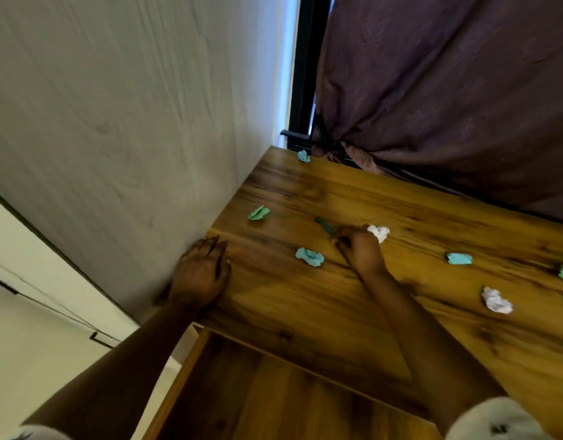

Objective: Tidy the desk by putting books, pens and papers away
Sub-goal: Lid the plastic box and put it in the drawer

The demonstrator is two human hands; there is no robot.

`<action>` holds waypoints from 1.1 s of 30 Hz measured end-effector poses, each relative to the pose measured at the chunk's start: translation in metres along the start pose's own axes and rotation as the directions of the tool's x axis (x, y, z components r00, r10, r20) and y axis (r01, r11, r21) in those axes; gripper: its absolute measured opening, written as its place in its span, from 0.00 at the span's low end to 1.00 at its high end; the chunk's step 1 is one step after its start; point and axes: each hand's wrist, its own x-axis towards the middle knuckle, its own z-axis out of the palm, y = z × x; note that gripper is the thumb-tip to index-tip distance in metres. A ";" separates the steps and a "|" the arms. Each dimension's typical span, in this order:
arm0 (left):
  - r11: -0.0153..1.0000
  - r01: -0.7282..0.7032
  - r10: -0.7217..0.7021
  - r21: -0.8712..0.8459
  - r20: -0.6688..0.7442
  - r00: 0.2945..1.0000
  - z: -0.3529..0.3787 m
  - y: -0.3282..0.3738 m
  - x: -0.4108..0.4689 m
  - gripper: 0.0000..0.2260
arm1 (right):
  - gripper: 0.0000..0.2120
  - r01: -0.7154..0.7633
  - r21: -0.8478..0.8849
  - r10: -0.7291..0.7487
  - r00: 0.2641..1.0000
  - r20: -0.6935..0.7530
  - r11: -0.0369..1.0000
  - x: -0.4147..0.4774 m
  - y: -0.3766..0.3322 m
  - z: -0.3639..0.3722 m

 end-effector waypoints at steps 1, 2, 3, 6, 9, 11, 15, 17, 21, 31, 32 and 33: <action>1.000 -0.005 0.005 0.005 0.002 1.000 -0.001 0.001 -0.002 0.30 | 0.05 -0.017 -0.017 0.016 0.999 -0.041 1.000 -0.023 0.007 -0.008; 1.000 -0.010 0.010 0.008 0.001 1.000 -0.003 0.001 -0.003 0.29 | 0.04 -0.047 -0.036 0.044 0.996 -0.084 0.998 -0.043 0.013 -0.014; 1.000 -0.026 0.026 0.010 0.001 1.000 -0.004 0.001 -0.005 0.29 | 0.03 -0.094 -0.039 0.088 0.988 -0.126 0.995 -0.066 0.018 -0.021; 0.998 -0.062 0.062 -0.019 -0.003 0.998 -0.005 0.002 -0.013 0.30 | 0.02 -0.189 -0.014 0.183 0.964 -0.195 0.982 -0.122 0.023 -0.037; 0.997 -0.025 0.025 -0.067 0.007 1.000 -0.004 0.005 -0.028 0.28 | 0.10 -0.223 0.010 0.222 0.960 -0.169 0.975 -0.161 0.020 -0.044; 0.993 -0.015 0.015 -0.113 -0.004 1.000 0.001 0.018 -0.056 0.26 | 0.19 -0.266 0.103 0.276 0.956 -0.096 0.958 -0.188 0.021 -0.051; 0.964 -0.048 0.046 -0.261 -0.016 0.999 0.017 0.062 -0.143 0.24 | 0.26 -0.383 0.525 0.308 0.924 0.228 0.760 -0.240 0.013 -0.068; 0.930 -0.053 0.070 -0.363 0.033 0.997 0.022 0.088 -0.193 0.24 | 0.30 -0.429 0.658 0.251 0.902 0.353 0.618 -0.270 0.008 -0.073; 0.934 -0.095 0.136 -0.344 0.099 0.986 0.032 0.133 -0.294 0.26 | 0.34 -0.429 0.590 0.080 0.848 0.524 0.684 -0.333 0.008 -0.077; 0.964 -0.260 0.243 -0.058 -0.209 0.947 0.069 0.163 -0.391 0.16 | 0.28 -0.163 0.066 0.048 0.610 0.791 0.984 -0.393 0.004 -0.063; 0.961 -0.270 0.249 -0.053 -0.249 0.936 0.070 0.164 -0.391 0.15 | 0.26 -0.112 0.028 0.044 0.592 0.805 0.993 -0.392 0.005 -0.062; 0.958 -0.282 0.257 -0.054 -0.280 0.925 0.071 0.165 -0.392 0.15 | 0.24 -0.063 -0.005 0.040 0.576 0.817 0.998 -0.390 0.004 -0.062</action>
